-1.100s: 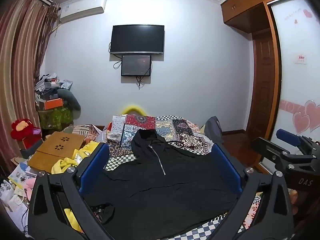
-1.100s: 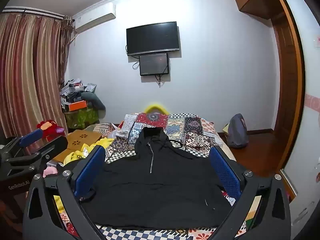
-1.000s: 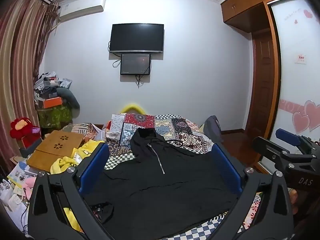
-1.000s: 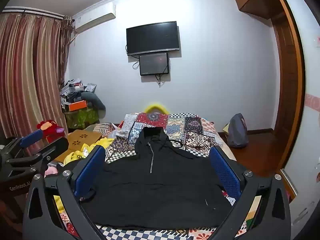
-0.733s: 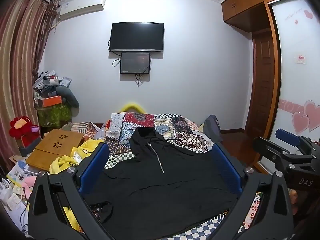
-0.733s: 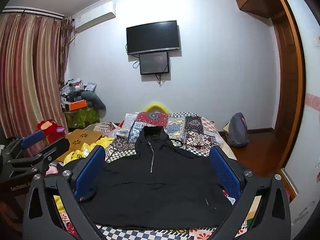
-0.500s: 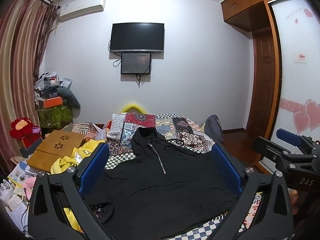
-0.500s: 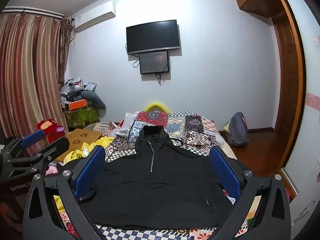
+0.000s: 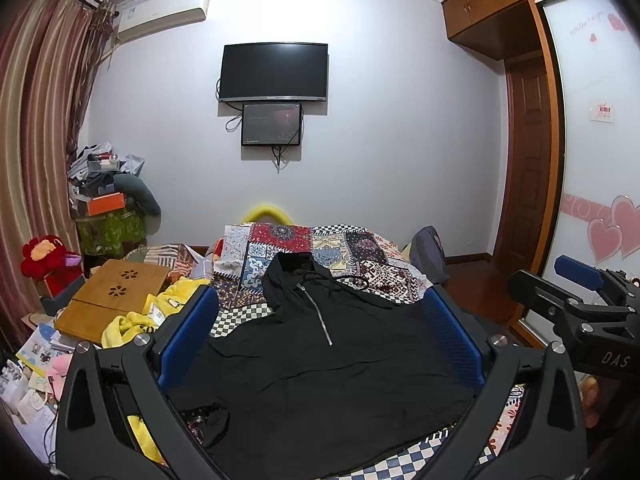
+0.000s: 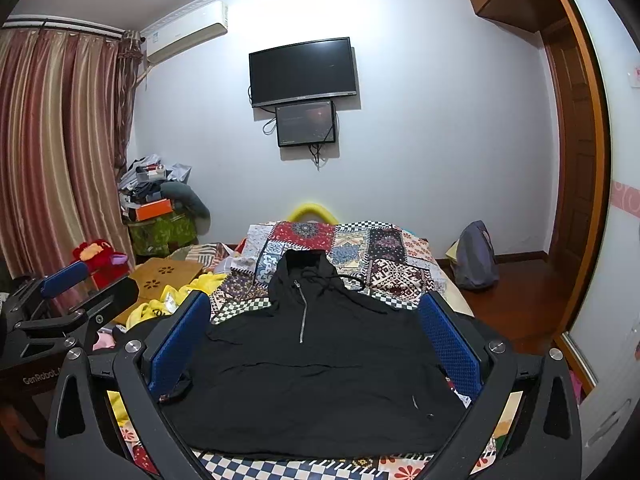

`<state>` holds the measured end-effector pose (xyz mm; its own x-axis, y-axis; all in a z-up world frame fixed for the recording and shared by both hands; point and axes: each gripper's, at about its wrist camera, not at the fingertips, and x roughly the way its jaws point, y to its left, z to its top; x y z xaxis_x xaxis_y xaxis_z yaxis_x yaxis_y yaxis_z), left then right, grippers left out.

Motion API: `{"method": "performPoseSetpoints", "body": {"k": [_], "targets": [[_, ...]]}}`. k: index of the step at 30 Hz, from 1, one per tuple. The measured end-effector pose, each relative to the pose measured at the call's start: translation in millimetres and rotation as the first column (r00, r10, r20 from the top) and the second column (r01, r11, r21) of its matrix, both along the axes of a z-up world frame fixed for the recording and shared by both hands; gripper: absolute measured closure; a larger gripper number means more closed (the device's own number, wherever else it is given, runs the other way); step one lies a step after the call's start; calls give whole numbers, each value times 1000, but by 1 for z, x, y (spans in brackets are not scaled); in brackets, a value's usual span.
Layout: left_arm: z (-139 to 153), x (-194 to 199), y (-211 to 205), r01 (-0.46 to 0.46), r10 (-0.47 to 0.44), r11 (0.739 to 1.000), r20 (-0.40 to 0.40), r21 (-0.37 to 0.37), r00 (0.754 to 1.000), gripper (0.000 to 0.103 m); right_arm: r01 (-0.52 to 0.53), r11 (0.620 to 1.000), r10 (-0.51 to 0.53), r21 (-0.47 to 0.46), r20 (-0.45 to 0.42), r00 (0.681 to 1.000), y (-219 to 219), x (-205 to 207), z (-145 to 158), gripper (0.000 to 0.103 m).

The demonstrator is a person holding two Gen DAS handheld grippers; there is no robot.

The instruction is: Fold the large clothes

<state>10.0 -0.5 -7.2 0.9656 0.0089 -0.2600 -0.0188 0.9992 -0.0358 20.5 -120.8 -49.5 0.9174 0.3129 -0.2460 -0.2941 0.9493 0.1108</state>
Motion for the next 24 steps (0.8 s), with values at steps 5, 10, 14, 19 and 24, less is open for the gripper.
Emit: {"method": "performPoseSetpoints", "body": {"k": [5, 10, 14, 19, 24], "targets": [[1, 0, 1, -2, 2, 1000, -1, -1, 1000, 0, 2, 1000, -2, 1, -4, 1000, 0, 0, 2, 0], [0, 1, 3, 12, -12, 1000, -9, -16, 1000, 0, 2, 1000, -2, 1, -7, 1000, -1, 0, 2, 0], [-1, 1, 4, 6, -6, 1000, -11, -20, 1000, 0, 3, 1000, -3, 2, -7, 1000, -2, -1, 1, 0], [0, 1, 7, 2, -2, 1000, -12, -25, 1000, 0, 4, 1000, -4, -1, -7, 1000, -1, -1, 1, 0], [0, 0, 8, -2, 2, 1000, -10, -24, 1000, 0, 3, 1000, -3, -1, -10, 1000, 0, -1, -1, 0]]}}
